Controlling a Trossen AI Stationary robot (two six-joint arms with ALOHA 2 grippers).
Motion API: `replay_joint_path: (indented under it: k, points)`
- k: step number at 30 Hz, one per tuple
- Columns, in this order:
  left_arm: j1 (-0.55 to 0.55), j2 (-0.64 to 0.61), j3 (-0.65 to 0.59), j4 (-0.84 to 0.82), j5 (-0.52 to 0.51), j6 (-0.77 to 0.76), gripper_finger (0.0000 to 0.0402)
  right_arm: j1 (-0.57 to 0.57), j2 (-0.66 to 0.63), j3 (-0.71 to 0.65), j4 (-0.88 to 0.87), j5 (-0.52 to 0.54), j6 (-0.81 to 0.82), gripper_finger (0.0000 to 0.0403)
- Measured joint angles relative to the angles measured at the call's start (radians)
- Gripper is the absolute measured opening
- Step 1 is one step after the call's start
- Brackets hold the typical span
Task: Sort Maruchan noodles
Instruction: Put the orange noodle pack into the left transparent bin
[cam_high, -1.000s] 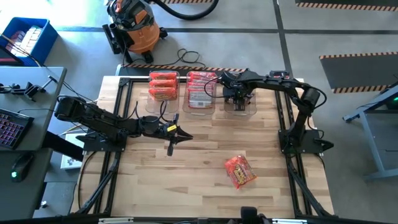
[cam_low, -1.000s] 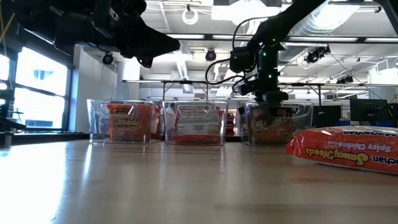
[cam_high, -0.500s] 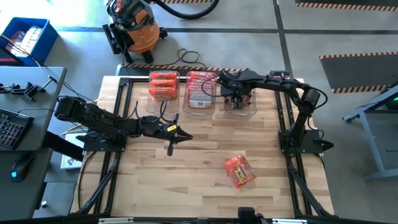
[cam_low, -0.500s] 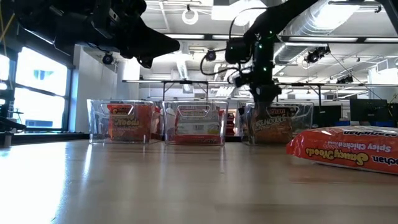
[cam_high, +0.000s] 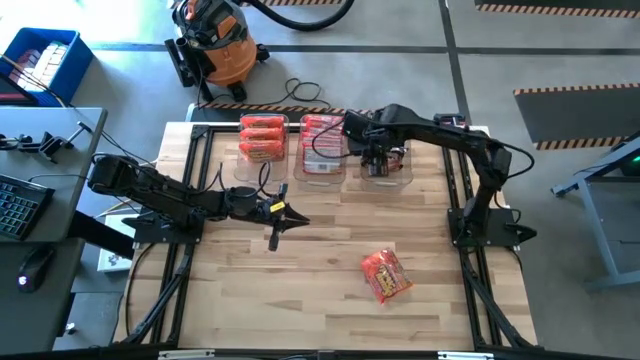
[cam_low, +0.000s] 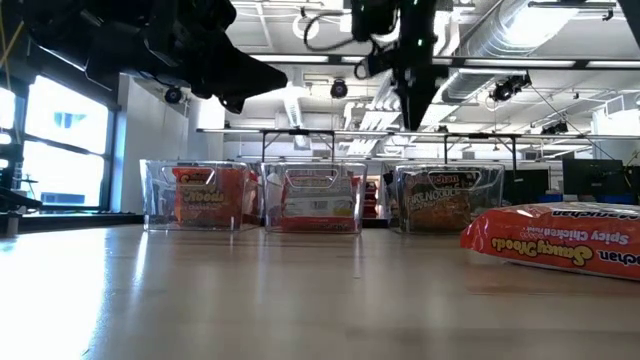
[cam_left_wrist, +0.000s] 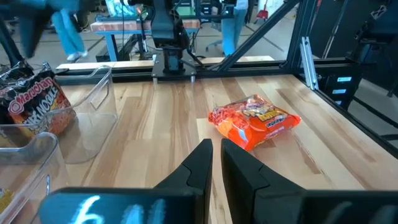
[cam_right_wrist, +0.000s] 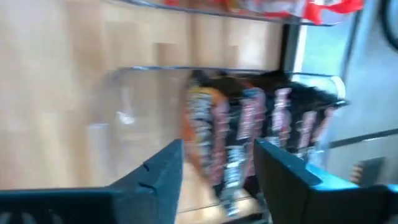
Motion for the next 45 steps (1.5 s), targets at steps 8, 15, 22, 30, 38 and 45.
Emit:
replay_joint_path:
  k: [8, 15, 22, 30, 38, 45]
  points:
    - [-0.002, 0.0, 0.0, -0.004, 0.001, -0.019, 0.0028, 0.2, -0.21, -0.23, -0.001, -0.148, 0.232, 0.0029]
    - [-0.041, 0.006, 0.001, -0.023, 0.002, -0.026, 0.0028, 0.508, -0.5, -0.645, 0.198, -0.262, 0.61, 0.0028]
    - [-0.097, 0.151, 0.107, -0.029, 0.001, -0.016, 0.0028, 0.812, -0.595, -0.961, 0.403, -0.301, 0.999, 0.0011]
    - [-0.163, 0.393, 0.305, -0.053, -0.002, -0.049, 0.0028, 0.991, -0.585, -1.142, 0.75, -0.352, 1.24, 0.0001]
    - [-0.237, 0.473, 0.42, -0.198, -0.113, -0.183, 0.004, 0.997, -0.471, -1.194, 1.208, -0.291, 1.153, 0.0]
    - [-0.312, 0.467, 0.423, -0.232, -0.227, -0.24, 0.0072, 0.988, -0.431, -1.058, 1.159, -0.31, 1.021, 0.0]
